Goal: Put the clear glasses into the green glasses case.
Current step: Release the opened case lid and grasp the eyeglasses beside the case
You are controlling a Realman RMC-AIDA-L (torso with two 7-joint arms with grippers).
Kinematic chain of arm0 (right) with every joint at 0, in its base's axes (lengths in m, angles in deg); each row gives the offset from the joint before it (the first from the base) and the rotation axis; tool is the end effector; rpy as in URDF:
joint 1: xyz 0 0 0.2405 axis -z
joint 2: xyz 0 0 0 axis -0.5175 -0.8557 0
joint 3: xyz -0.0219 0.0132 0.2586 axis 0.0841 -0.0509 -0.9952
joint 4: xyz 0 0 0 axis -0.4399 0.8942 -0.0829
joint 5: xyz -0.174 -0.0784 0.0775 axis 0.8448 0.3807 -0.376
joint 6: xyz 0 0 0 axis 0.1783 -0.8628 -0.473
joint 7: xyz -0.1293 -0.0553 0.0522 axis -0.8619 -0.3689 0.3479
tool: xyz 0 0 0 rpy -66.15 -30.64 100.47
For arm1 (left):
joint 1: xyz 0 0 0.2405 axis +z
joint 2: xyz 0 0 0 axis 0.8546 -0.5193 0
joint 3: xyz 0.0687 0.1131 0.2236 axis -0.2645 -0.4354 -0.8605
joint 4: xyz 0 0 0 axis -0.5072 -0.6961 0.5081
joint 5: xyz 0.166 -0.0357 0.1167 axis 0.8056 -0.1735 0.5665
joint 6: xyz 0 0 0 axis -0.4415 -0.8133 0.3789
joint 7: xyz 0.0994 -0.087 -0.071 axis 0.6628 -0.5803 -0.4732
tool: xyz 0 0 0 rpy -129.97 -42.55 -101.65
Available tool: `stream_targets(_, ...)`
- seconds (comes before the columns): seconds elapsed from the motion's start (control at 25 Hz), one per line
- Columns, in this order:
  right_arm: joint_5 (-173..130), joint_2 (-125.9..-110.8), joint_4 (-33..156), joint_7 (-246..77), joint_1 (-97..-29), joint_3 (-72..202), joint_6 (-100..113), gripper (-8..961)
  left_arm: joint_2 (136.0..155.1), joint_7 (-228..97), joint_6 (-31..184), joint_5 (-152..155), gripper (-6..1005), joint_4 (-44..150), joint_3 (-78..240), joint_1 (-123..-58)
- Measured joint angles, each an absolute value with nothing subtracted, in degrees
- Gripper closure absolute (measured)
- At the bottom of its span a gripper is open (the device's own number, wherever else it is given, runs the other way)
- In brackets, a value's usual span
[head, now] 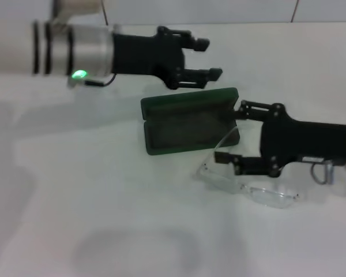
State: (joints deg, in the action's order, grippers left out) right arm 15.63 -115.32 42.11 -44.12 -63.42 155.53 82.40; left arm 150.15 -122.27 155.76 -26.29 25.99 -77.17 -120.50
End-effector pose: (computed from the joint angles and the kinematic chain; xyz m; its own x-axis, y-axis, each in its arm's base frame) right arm 0.2192 0.3190 -0.0349 0.7791 0.1308 -0.6131 -0.0174 -0.9731 -0.2297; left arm -0.1614 0.4068 -0.0353 0.8939 0.0135 0.4481 0.1319 -0.9632 -0.2343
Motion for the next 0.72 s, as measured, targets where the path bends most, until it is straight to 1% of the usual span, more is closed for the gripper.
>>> stream_targets(0.08, 18.4, -113.4, 37.2, -38.8, -62.4, 155.5, 82.1, 212, 150.16, -118.8, 158.8, -31.1, 323, 26.2, -77.2, -116.6)
stream_targets(0.12, 21.7, -111.93, 32.6, -34.0, -61.8, 155.3, 81.5, 212, 150.17, -116.9, 160.2, -33.8, 324, 26.3, -77.1, -114.6)
stream_targets(0.16, 25.9, -111.12, 28.5, -29.4, -61.5, 154.9, 80.8, 212, 150.19, -114.9, 161.6, -36.4, 326, 26.6, -77.1, -112.1)
stream_targets(0.2, 29.7, -110.55, 24.9, -24.8, -61.4, 154.2, 80.2, 212, 150.21, -112.8, 162.7, -39.1, 327, 27.2, -77.1, -109.4)
stream_targets(0.28, 41.7, -110.74, 16.3, -13.5, -61.2, 150.6, 79.4, 212, 150.16, -109.0, 164.5, -43.8, 330, 28.8, -77.1, -104.5)
stream_targets(0.36, 55.0, -112.61, 8.1, -2.5, -60.7, 146.2, 79.6, 213, 150.09, -105.9, 166.2, -47.4, 333, 30.0, -77.1, -100.2)
stream_targets(0.4, 62.1, -114.11, 3.7, 3.0, -60.4, 143.8, 80.3, 213, 150.12, -105.2, 166.7, -48.6, 334, 30.3, -77.1, -98.9)
stream_targets(0.44, 70.0, -116.16, -1.1, 8.2, -60.1, 141.3, 81.5, 213, 150.14, -104.6, 167.1, -49.8, 334, 30.6, -77.1, -97.8)
stream_targets(0.48, 74.7, -117.4, -3.9, 11.7, -60.0, 139.8, 82.4, 213, 150.18, -104.4, 167.3, -50.4, 334, 30.8, -77.1, -97.0)
stream_targets(0.56, 84.5, -120.34, -9.0, 18.1, -60.1, 137.1, 85.5, 213, 150.21, -104.2, 167.4, -51.2, 334, 31.3, -77.1, -95.7)
stream_targets(0.6, 87.7, -121.11, -10.5, 20.2, -60.5, 136.8, 86.5, 213, 150.21, -104.1, 167.3, -51.3, 334, 31.4, -77.1, -95.2)
stream_targets(0.72, 91.3, -121.28, -11.6, 26.0, -62.8, 140.1, 87.2, 212, 150.15, -104.0, 167.1, -51.4, 334, 31.7, -77.1, -94.1)
